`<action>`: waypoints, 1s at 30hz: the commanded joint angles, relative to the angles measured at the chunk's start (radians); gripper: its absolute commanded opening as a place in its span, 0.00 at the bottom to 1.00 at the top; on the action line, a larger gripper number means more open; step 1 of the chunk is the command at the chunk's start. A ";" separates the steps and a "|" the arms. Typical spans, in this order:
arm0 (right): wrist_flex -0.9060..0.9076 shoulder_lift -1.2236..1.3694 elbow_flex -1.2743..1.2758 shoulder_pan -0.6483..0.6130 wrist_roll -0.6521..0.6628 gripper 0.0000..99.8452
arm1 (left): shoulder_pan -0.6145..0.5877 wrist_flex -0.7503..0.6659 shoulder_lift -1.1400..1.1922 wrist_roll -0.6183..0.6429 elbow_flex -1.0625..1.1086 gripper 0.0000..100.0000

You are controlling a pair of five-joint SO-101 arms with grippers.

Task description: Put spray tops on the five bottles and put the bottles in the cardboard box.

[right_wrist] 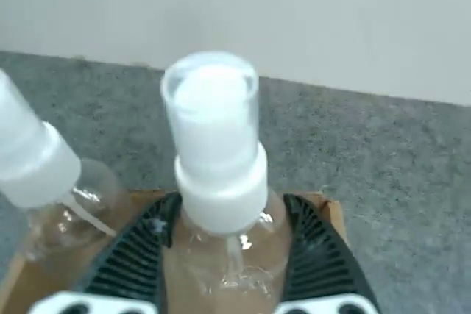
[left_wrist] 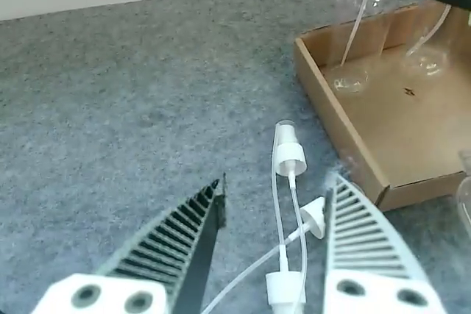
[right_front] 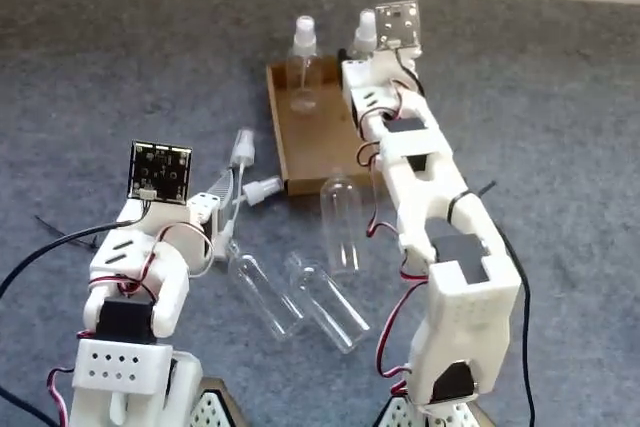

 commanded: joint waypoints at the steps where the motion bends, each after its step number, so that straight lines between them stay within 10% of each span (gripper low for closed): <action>1: -0.030 0.005 -0.084 0.008 0.014 0.00 | -0.013 -0.029 0.004 -0.002 -0.005 0.20; 22: -0.022 0.074 -0.148 -0.015 0.015 0.02 | -0.013 -0.029 0.004 -0.002 -0.005 0.20; 30: -0.022 0.071 -0.151 -0.033 0.014 0.19 | -0.013 -0.029 0.004 -0.002 -0.005 0.20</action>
